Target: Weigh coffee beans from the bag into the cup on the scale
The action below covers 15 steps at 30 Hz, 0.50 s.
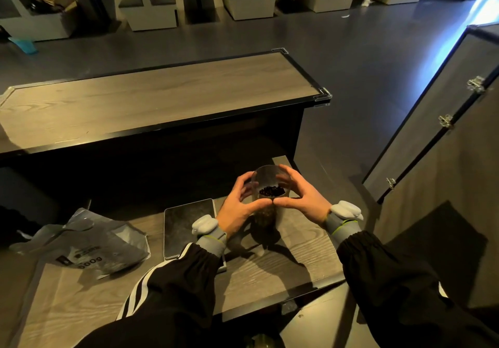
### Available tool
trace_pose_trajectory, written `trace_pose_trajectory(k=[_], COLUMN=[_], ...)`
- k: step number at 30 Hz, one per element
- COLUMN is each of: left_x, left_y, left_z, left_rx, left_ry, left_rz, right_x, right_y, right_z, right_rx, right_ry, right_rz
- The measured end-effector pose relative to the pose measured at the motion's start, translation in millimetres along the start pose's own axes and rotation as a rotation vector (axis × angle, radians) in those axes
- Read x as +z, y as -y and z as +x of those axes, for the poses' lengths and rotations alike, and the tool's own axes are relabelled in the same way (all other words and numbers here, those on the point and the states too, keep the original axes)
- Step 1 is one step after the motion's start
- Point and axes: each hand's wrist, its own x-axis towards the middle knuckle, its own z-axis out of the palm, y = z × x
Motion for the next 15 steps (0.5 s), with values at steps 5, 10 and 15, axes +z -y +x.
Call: trace_pose_trajectory(k=[5, 10, 15], left_x=[0.6, 1.2, -2.0], left_y=[2.3, 2.5, -1.5], left_z=[0.5, 0.4, -0.1], left_rx=[-0.013, -0.025, 0.01], left_ry=[0.014, 0.027, 0.06], left_rz=[0.016, 0.015, 0.0], right_x=[-0.7, -0.1, -0.3], right_y=[-3.0, -3.2, -0.9], right_z=[-1.4, -1.7, -1.3], right_rx=[0.006, 0.016, 0.006], right_ry=[-0.001, 0.008, 0.002], right_rz=[0.037, 0.057, 0.055])
